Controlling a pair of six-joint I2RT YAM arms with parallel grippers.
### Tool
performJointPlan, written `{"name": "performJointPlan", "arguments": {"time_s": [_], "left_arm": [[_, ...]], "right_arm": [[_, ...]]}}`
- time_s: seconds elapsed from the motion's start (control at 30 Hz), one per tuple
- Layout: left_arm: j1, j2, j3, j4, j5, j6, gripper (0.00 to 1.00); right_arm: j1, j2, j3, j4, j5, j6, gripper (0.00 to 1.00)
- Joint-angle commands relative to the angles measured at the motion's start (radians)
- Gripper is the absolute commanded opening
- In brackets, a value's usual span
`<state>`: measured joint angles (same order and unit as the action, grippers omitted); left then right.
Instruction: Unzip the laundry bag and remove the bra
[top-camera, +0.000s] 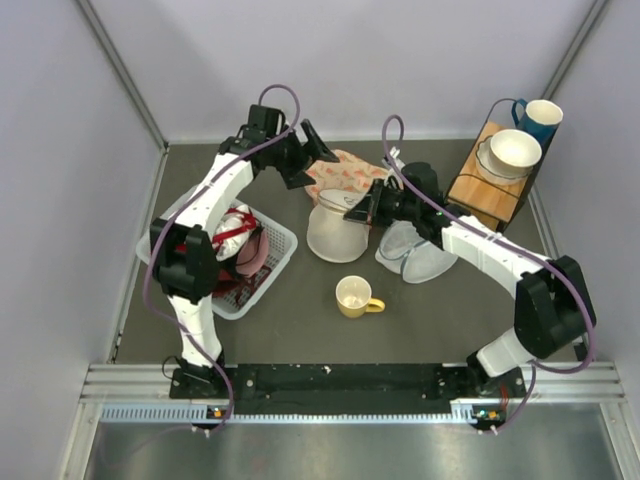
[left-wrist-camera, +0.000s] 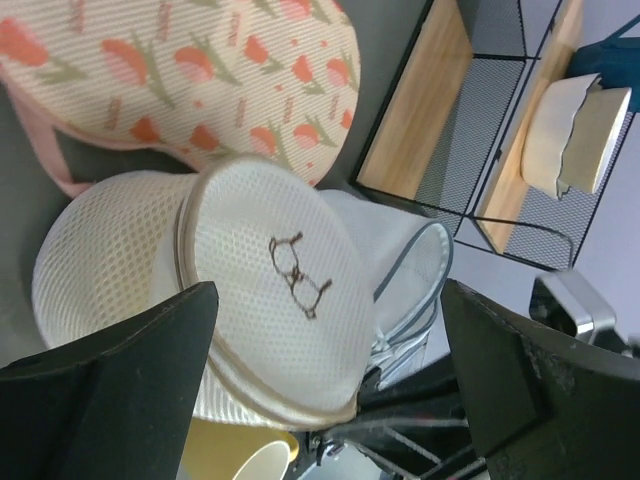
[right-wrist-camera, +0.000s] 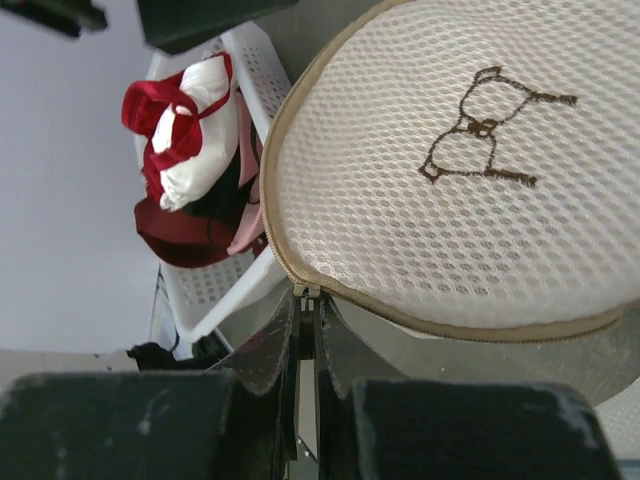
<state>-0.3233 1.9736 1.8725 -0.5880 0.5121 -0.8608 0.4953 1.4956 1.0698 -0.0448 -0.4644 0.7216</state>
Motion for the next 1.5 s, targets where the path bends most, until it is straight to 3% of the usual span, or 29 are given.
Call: {"name": "performJointPlan", "arguments": {"time_s": [0.0, 0.17, 0.23, 0.33, 0.8, 0.83, 0.93, 0.97, 1.27, 1.47], "left_arm": [[0.016, -0.165, -0.055, -0.001, -0.043, 0.022, 0.99], [0.012, -0.318, -0.248, 0.046, -0.083, -0.055, 0.97], [0.015, -0.392, -0.39, 0.14, -0.066, -0.13, 0.97], [0.003, -0.415, -0.475, 0.172, -0.015, -0.196, 0.98], [-0.057, -0.182, -0.385, 0.255, 0.058, -0.276, 0.96], [-0.057, -0.174, -0.386, 0.273, 0.075, -0.283, 0.88], [-0.054, -0.177, -0.391, 0.289, 0.065, -0.273, 0.05], [-0.045, -0.188, -0.389, 0.284, 0.063, -0.268, 0.0], [0.046, -0.285, -0.316, 0.162, 0.029, -0.143, 0.0], [0.072, -0.214, -0.211, 0.128, 0.063, -0.083, 0.0]], "right_arm": [[-0.001, 0.02, 0.019, 0.122, 0.027, 0.088, 0.0], [-0.001, 0.025, 0.018, 0.12, 0.035, 0.085, 0.0], [-0.001, 0.034, 0.019, 0.118, 0.027, 0.084, 0.0], [-0.001, 0.038, 0.021, 0.118, 0.021, 0.078, 0.0], [0.005, 0.032, 0.004, 0.069, 0.052, 0.021, 0.0], [0.005, 0.032, 0.004, 0.066, 0.052, 0.013, 0.0], [0.003, 0.022, 0.001, 0.046, 0.059, -0.017, 0.0], [0.003, 0.017, -0.001, 0.042, 0.067, -0.031, 0.0], [-0.118, -0.097, -0.119, -0.047, 0.069, -0.088, 0.0], [-0.12, -0.136, -0.122, -0.073, 0.041, -0.117, 0.0]]}}
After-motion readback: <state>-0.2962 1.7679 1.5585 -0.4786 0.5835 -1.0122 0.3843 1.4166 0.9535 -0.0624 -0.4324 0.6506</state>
